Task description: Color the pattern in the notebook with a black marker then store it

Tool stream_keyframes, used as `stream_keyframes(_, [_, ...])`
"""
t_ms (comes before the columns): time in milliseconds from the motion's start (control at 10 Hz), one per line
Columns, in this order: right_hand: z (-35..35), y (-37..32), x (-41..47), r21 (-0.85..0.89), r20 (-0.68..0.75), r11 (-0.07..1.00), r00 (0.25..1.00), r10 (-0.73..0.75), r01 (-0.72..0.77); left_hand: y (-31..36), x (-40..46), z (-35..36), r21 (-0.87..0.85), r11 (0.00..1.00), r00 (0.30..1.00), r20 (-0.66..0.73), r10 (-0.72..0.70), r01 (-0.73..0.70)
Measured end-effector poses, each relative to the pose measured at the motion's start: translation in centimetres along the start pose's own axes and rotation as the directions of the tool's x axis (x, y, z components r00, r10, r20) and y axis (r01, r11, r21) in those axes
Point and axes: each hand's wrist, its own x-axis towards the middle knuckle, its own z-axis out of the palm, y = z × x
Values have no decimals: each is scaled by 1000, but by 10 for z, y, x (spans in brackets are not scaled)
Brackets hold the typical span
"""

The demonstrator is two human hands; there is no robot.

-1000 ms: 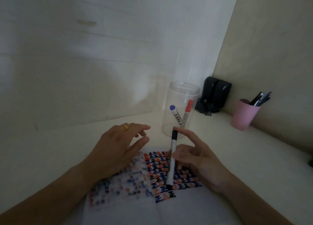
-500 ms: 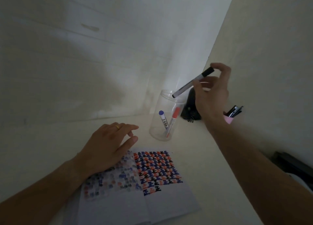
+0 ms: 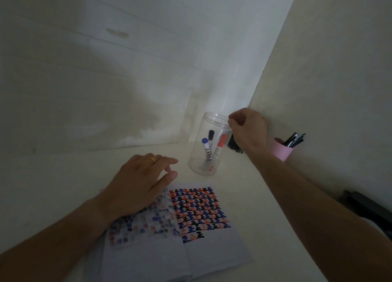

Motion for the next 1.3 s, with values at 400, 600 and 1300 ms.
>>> stream_keyframes(400, [-11,31,-123,-35,261,977,946,-193,209,7,0,-5,-26,998,990,126,64,-61])
stream_keyframes(600, [-6,64,-163,-44,435,974,882,-181,222,7,-4,-1,-63,993,951,286,118,-105])
stream_keyframes(1300, [1,71,-165,-52,432,987,894,-116,153,4,2,4,-45,991,897,421,133,-125])
